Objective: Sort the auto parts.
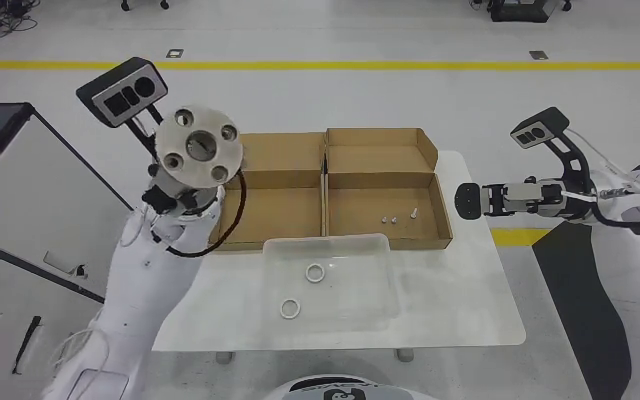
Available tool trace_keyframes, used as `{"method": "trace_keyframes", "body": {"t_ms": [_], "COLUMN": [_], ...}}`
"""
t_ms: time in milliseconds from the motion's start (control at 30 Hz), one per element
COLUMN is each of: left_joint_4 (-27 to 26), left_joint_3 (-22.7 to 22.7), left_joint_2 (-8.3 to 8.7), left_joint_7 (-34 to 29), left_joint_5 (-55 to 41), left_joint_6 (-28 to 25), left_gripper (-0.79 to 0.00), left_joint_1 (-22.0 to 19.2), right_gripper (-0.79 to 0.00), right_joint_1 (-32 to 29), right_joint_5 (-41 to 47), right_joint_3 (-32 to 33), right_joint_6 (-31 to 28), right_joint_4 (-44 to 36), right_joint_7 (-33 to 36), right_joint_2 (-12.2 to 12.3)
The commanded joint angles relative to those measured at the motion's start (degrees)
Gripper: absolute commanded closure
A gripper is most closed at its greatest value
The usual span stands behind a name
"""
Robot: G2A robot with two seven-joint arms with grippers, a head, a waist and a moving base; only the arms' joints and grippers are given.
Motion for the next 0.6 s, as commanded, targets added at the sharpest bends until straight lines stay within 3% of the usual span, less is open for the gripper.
{"method": "trace_keyframes", "body": {"t_ms": [0, 333, 467, 567], "left_joint_4": [0.5, 2.4, 1.5, 0.4], "left_joint_3": [-0.2, -1.6, -1.2, -0.3], "left_joint_2": [-0.11, 0.73, 0.62, 0.11], "left_joint_7": [0.0, 0.0, 0.0, 0.4], "left_joint_5": [3.7, 18.8, 16.0, 8.3], "left_joint_6": [0.0, 0.0, 0.0, 0.0], "left_gripper": [0.000, 0.000, 0.000, 0.000], "left_joint_1": [0.0, 0.2, 0.3, 0.4], "right_gripper": [-0.785, -0.785, -0.785, -0.785], "right_joint_1": [0.0, 0.0, 0.0, 0.0], "right_joint_5": [0.0, 0.0, 0.0, 0.0], "right_joint_3": [0.0, 0.0, 0.0, 0.0], "right_joint_6": [0.0, 0.0, 0.0, 0.0], "right_joint_4": [0.0, 0.0, 0.0, 0.0], "right_joint_7": [0.0, 0.0, 0.0, 0.0], "right_joint_2": [0.0, 0.0, 0.0, 0.0]}}
